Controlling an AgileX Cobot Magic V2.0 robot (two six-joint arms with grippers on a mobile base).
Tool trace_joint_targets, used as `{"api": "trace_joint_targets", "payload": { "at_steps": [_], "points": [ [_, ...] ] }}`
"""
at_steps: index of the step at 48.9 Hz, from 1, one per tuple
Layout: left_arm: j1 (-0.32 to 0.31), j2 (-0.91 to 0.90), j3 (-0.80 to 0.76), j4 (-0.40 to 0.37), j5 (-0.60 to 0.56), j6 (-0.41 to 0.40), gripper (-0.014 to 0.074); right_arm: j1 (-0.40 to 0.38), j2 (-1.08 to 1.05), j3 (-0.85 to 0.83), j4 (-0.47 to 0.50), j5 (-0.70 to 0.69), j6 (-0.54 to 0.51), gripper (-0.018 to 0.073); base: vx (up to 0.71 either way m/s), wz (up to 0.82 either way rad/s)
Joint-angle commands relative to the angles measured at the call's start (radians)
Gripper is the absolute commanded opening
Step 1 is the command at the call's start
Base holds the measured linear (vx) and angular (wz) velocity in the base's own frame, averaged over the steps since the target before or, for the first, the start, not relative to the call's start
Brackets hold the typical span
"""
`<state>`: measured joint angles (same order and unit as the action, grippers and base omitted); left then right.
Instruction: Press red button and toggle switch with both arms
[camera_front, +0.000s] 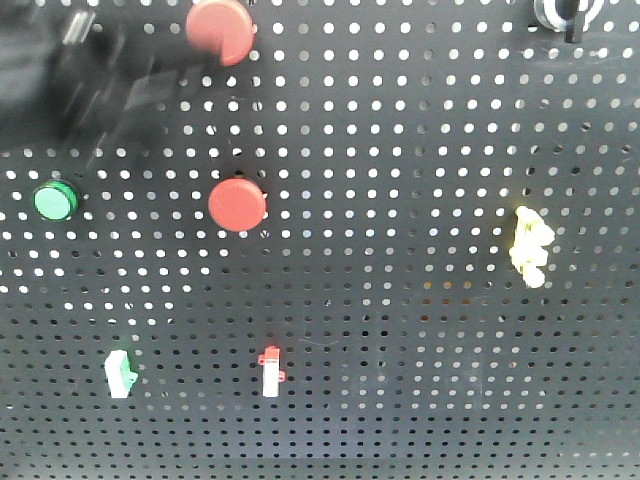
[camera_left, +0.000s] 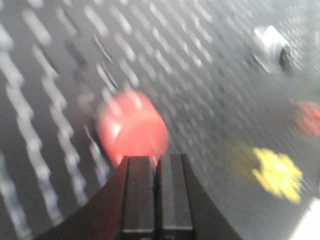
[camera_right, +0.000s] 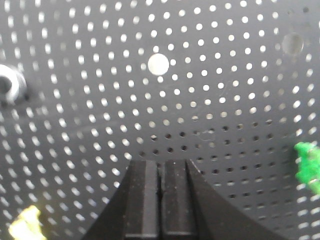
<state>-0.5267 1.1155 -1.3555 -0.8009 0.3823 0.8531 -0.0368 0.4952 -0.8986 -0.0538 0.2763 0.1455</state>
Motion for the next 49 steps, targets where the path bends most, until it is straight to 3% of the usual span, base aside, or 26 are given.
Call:
{"api": "trace_joint_targets", "payload": {
  "at_steps": [1, 11, 18, 21, 23, 29, 33, 41, 49],
  "points": [
    [-0.005, -0.139, 0.106, -0.024, -0.110, -0.005, 0.0002, -0.004, 0.006, -0.048, 0.046, -0.052, -0.111, -0.0003, 0.00, 0.00],
    [-0.005, -0.344, 0.402, -0.024, -0.215, -0.005, 0.0002, -0.004, 0.074, -0.148, 0.340, 0.044, -0.432, -0.0003, 0.00, 0.00],
    [-0.005, -0.441, 0.526, -0.024, -0.260, -0.007, 0.0002, -0.004, 0.186, -0.250, 0.698, 0.129, -0.750, -0.0003, 0.00, 0.00],
    [-0.005, -0.467, 0.554, -0.024, -0.260, -0.008, 0.0002, -0.004, 0.251, -0.301, 0.919, 0.183, -0.911, -0.0003, 0.00, 0.00],
    [-0.005, -0.475, 0.562, -0.027, -0.259, -0.008, 0.0002, -0.004, 0.289, -0.329, 1.012, 0.219, -1.002, -0.0003, 0.00, 0.00],
    [-0.005, -0.478, 0.560, -0.031, -0.247, -0.016, 0.0002, -0.004, 0.389, -0.389, 1.276, 0.319, -1.164, -0.0003, 0.00, 0.00],
    [-0.005, -0.478, 0.560, -0.031, -0.247, -0.031, 0.0002, -0.004, 0.447, -0.424, 1.361, 0.371, -1.173, -0.0003, 0.00, 0.00],
    [-0.005, -0.478, 0.560, -0.031, -0.247, -0.034, 0.0002, 0.015, 0.524, -0.467, 1.436, 0.415, -1.159, -0.0003, 0.00, 0.00],
    [-0.005, -0.478, 0.560, -0.031, -0.247, -0.034, 0.0002, 0.177, 0.586, -0.504, 1.439, 0.363, -1.176, -0.0003, 0.00, 0.00]
  ]
}}
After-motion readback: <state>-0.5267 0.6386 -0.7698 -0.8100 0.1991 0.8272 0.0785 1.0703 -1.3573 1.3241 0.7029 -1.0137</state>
